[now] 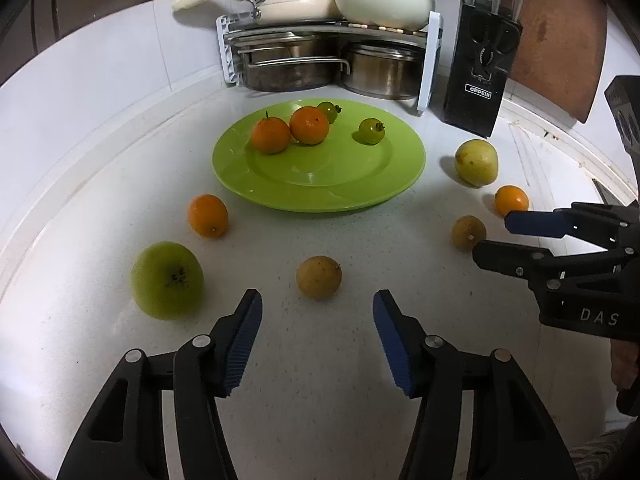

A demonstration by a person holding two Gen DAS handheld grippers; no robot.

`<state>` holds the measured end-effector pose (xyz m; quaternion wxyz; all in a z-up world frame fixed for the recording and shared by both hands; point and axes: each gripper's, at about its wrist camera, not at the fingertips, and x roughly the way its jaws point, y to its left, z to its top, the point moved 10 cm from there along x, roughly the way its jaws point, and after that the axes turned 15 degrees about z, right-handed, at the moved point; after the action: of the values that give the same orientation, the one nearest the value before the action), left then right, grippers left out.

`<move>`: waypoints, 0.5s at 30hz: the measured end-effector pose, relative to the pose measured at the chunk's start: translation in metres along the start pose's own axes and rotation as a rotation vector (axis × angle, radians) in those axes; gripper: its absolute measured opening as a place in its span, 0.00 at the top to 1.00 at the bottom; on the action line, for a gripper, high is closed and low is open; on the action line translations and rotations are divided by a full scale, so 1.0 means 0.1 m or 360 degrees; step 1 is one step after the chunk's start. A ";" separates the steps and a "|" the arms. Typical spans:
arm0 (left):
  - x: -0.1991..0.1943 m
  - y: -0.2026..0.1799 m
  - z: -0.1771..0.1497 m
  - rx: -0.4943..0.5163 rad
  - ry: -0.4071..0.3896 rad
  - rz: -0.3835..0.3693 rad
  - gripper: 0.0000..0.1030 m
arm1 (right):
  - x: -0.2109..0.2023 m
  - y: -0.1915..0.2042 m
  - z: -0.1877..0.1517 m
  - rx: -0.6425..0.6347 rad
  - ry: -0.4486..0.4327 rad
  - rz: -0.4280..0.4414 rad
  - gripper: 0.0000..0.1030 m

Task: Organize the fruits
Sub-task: 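Grasp a brown kiwi-like fruit with the left tool while the right tool grasps another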

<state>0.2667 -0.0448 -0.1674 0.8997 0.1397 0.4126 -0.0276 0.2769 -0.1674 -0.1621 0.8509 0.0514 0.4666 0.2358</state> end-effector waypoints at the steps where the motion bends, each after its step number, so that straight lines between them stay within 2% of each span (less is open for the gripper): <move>1: 0.02 0.00 0.01 -0.0003 0.0002 0.0002 0.47 | 0.02 -0.01 0.00 0.0004 0.0003 0.0001 0.48; 5: 0.07 -0.01 0.04 -0.0018 0.0008 -0.0014 0.50 | 0.07 -0.04 0.01 0.0014 0.0020 0.0015 0.53; 15: 0.17 -0.06 0.06 -0.0020 0.0044 -0.0068 0.65 | 0.15 -0.10 0.04 0.0009 0.0033 0.0029 0.60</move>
<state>0.2809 -0.0512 -0.1776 0.8941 0.1255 0.4279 -0.0424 0.2905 -0.1687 -0.1739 0.8437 0.0557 0.4756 0.2426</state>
